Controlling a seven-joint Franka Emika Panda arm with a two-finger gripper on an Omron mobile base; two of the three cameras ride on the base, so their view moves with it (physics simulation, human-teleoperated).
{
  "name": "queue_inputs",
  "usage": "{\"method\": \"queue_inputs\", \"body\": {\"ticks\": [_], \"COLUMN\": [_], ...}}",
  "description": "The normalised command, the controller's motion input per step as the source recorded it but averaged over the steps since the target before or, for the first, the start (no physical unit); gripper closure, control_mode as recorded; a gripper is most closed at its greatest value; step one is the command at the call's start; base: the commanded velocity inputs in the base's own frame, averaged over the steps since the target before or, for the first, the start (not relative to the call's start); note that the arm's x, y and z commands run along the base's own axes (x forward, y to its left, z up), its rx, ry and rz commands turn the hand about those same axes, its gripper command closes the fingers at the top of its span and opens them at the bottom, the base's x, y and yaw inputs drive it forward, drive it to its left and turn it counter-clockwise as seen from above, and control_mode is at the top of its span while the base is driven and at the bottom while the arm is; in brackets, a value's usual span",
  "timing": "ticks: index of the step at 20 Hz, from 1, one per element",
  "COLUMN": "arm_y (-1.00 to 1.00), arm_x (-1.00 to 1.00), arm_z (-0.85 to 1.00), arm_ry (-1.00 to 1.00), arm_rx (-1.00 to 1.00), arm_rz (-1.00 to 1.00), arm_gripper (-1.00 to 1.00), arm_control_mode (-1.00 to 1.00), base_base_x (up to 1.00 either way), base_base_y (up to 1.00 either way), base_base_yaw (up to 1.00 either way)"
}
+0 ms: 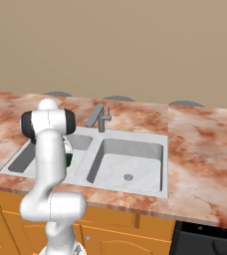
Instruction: Move any existing items from the left basin to the right basin for drying. Then move the cup from the counter to the left basin of the sink for washing.
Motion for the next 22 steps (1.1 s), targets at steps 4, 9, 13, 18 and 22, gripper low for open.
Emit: {"method": "queue_inputs", "body": {"ticks": [4,9,13,18,22], "arm_y": [0.01,0.02,-0.02,-0.22,-0.56], "arm_x": [-0.48,-0.6,-0.91,-0.92,-0.75], "arm_z": [0.54,0.68,0.79,0.62,0.41], "arm_ry": [0.0,-0.02,-0.12,-0.17,-0.16], "arm_rx": [0.02,0.0,0.0,0.0,0.0], "arm_rz": [0.0,0.0,0.0,0.01,0.05], "arm_gripper": [1.0,1.0,1.0,1.0,1.0], "arm_control_mode": [-1.0,-1.0,-1.0,-1.0,-1.0], "base_base_x": [0.0,0.0,0.0,0.0,0.0], "base_base_y": [0.0,0.0,0.0,0.0,0.0], "base_base_yaw": [0.0,0.0,0.0,0.0,0.0]}}
